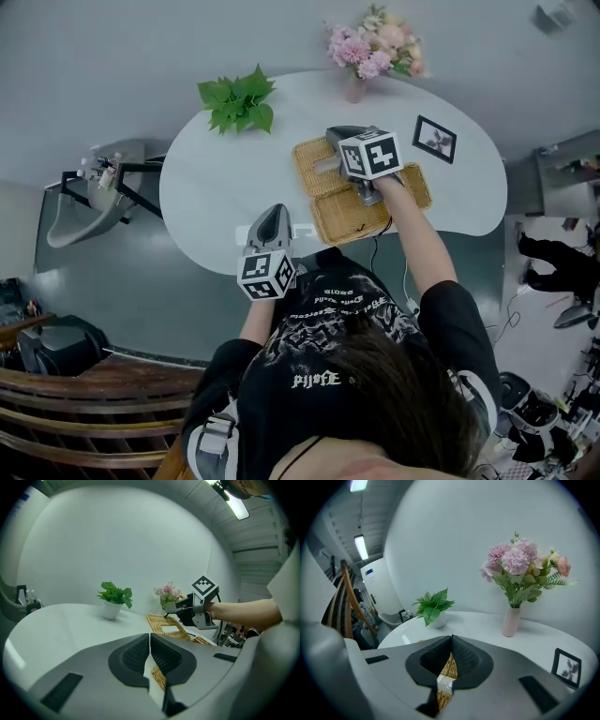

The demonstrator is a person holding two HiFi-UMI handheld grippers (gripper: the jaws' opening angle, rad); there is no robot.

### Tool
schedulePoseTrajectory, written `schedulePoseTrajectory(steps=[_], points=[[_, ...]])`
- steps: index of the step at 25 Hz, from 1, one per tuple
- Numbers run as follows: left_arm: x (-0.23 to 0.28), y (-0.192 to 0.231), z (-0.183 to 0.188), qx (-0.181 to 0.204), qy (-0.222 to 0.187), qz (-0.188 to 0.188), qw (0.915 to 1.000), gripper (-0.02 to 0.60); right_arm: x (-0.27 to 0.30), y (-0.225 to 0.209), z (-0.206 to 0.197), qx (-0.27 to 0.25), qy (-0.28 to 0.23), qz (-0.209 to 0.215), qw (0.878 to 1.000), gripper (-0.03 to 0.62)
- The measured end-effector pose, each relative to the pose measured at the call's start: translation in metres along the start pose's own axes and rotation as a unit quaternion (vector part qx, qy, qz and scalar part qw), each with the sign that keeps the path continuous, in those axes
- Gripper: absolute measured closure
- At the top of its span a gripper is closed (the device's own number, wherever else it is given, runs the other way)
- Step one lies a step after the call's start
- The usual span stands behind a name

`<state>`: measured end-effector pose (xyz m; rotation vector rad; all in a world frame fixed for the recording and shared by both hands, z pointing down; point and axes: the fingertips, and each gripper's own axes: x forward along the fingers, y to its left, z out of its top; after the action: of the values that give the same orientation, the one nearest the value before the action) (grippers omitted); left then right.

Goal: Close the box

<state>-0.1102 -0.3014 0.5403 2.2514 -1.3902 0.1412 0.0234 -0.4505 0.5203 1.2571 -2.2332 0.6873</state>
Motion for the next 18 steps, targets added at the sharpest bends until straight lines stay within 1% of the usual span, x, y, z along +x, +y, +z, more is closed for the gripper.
schedulePoseTrajectory(steps=[3, 7, 12, 18], points=[[-0.004, -0.005, 0.000, 0.015, 0.000, -0.006, 0.9999, 0.554, -0.009, 0.004, -0.002, 0.005, -0.015, -0.001, 1.000, 0.559], [-0.009, -0.010, -0.003, 0.017, 0.000, -0.015, 0.9997, 0.554, -0.024, 0.009, 0.001, 0.003, -0.038, -0.008, 0.999, 0.559], [-0.017, -0.018, -0.006, 0.030, 0.007, -0.034, 0.9989, 0.554, -0.044, 0.016, 0.004, 0.026, -0.067, -0.005, 0.997, 0.559], [-0.028, -0.021, -0.012, 0.039, 0.010, -0.045, 0.9982, 0.554, -0.068, 0.025, 0.004, 0.015, -0.092, -0.018, 0.995, 0.559]])
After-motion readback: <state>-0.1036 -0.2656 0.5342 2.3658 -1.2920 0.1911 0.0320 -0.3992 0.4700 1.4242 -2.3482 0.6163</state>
